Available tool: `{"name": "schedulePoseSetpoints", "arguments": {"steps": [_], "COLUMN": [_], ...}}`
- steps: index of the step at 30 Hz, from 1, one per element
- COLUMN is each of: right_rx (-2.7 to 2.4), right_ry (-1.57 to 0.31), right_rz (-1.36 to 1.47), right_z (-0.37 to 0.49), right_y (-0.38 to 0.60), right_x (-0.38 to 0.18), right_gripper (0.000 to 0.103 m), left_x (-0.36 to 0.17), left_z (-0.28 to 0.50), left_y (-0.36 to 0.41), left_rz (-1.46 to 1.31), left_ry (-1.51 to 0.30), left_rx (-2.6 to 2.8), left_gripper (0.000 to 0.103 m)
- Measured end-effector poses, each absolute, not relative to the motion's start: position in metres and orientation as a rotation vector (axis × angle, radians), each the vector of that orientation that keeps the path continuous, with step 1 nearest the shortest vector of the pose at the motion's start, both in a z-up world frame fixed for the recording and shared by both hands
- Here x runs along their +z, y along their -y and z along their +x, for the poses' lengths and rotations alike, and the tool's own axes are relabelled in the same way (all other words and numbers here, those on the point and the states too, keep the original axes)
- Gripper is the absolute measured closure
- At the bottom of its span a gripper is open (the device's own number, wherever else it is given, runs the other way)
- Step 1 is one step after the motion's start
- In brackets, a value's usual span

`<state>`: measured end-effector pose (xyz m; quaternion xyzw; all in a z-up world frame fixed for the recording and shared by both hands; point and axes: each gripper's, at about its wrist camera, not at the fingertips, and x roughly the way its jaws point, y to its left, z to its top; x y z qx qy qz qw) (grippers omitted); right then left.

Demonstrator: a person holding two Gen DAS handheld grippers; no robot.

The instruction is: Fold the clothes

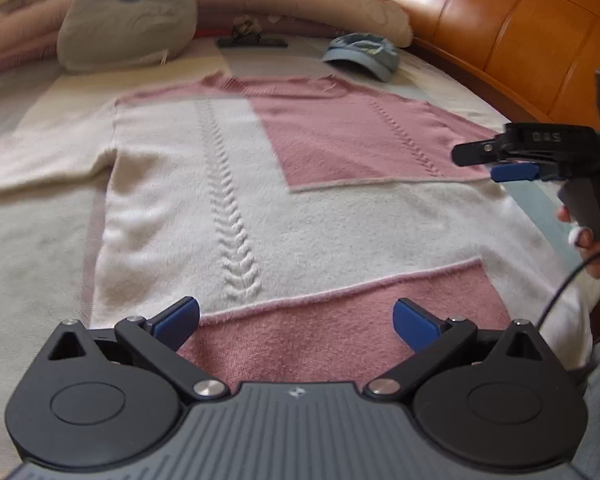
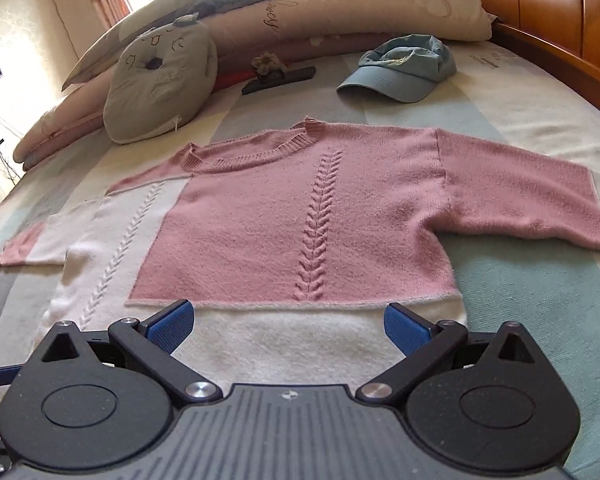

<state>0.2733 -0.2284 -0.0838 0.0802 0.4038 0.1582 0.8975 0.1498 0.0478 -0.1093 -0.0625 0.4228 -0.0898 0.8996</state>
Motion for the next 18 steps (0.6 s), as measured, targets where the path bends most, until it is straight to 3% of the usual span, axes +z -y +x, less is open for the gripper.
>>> {"name": "schedulePoseSetpoints", "arguments": {"steps": [6,10,18], "right_rx": [0.363,0.409,0.499], "right_ry": [-0.834,-0.826,-0.83], "right_rz": [0.201,0.206,0.222], "right_z": [0.281,0.283,0.284], "right_y": [0.21,0.195,0.176], "right_x": [-0.077,-0.077,-0.085], "right_gripper": [0.0,0.0,0.0], "left_x": [-0.112,-0.084,-0.021], "left_z": [0.123,0.142,0.226], "left_y": [-0.056,-0.093,-0.233], "left_rz": [-0.11,-0.122,-0.199], "left_ry": [-0.845,-0.837,-0.716], "left_rx": [-0.216,-0.168,0.066], "left_gripper": [0.001,0.001,0.001]}}
